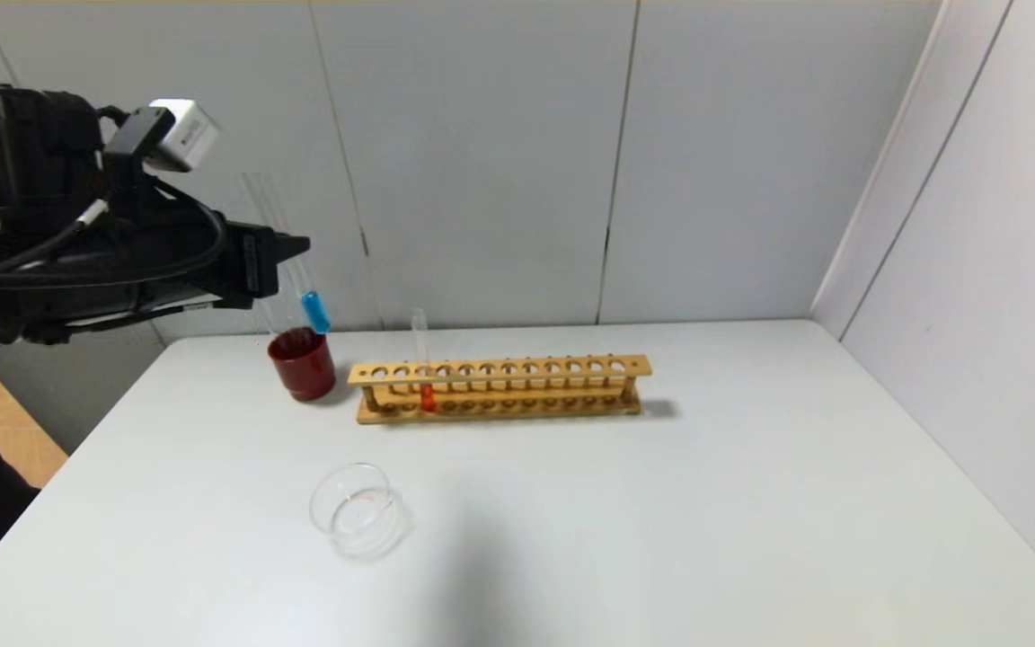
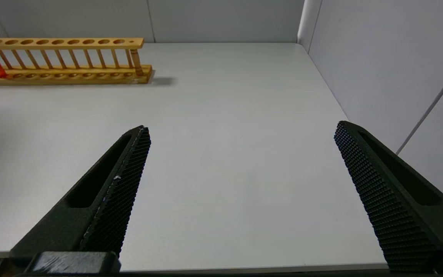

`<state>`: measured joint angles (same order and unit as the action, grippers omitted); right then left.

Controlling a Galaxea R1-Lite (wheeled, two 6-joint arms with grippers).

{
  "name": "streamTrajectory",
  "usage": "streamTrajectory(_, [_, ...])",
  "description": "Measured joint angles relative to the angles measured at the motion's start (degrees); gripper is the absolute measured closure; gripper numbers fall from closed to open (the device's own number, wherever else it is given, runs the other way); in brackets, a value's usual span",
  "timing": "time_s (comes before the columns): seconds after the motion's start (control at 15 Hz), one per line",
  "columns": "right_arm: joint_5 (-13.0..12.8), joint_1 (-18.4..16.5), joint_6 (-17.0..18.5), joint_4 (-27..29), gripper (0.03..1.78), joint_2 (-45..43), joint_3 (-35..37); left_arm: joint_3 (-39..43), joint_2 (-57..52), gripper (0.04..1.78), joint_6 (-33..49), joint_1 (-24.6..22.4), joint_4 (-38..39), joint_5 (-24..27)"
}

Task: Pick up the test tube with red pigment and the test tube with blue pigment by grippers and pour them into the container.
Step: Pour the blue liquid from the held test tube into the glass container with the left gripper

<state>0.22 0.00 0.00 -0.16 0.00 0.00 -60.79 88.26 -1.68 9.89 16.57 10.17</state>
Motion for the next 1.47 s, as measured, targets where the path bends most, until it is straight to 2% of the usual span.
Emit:
streamTrajectory(0.47, [0.0,0.0,0.0,0.0,0.06,0.0,0.0,13.8,-15.1,1.5,-5.5,-5.0,-1.7,0.1])
streamTrajectory(0.8, [0.0,0.0,0.0,0.0,0.06,0.0,0.0,22.1,-21.4,1.5,-6.2,-5.6,-1.5,0.4])
streamTrajectory(1.0, [0.0,0.0,0.0,0.0,0.06,0.0,0.0,23.4,-22.5,1.5,-6.0,-5.6,-1.3,0.8])
streamTrajectory(1.2, [0.0,0.0,0.0,0.0,0.06,0.0,0.0,23.5,-22.5,1.5,-6.3,-5.6,-1.5,4.3])
streamTrajectory(1.47, [0.0,0.0,0.0,0.0,0.06,0.0,0.0,23.0,-21.4,1.5,-12.1,-6.4,-3.7,5.0])
